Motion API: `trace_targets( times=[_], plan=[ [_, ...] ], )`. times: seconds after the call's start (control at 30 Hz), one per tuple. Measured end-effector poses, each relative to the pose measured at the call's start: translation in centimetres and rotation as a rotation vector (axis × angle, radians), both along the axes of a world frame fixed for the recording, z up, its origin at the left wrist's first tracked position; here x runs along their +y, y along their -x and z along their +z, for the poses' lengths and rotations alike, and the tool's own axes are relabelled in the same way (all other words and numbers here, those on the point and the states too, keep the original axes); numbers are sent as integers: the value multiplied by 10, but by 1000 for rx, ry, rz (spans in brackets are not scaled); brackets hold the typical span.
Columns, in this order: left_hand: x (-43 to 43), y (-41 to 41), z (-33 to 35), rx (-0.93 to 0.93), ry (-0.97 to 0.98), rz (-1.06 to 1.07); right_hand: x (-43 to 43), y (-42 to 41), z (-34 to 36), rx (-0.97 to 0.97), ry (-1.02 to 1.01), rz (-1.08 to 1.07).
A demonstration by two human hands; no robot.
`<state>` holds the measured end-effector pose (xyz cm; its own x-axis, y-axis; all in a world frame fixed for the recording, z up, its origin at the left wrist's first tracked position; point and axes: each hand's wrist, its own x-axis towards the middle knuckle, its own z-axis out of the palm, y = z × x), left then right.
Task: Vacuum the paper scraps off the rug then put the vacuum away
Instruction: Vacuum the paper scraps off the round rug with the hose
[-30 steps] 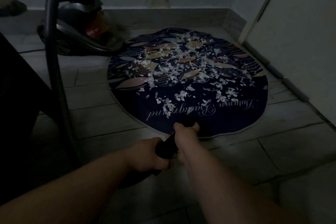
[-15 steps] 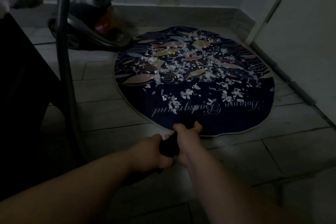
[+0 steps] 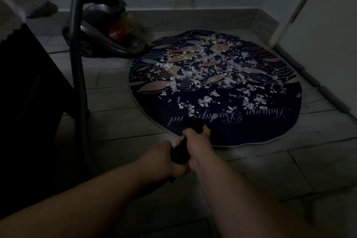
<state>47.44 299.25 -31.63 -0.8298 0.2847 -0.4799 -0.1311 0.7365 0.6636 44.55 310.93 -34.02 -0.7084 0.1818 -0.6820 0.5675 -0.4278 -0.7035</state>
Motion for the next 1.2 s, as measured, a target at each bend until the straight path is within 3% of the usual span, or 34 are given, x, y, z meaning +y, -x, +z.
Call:
trace_targets(
  times=[0.4,0.53,0.87,1.2],
  plan=[
    [44,8,-8,-122,-145,-270,76,-4,-8,-55,-113,-233],
    [70,10,-14,-40,-108,-355,103,-5,-5,-52,-140,-261],
    [92,20,-22,-3,-123,-251,114,-9,-2,-50,-318,-72],
    [97,20,-15,-27,-141,-220,118,2,2,-94,-352,-11]
  ],
)
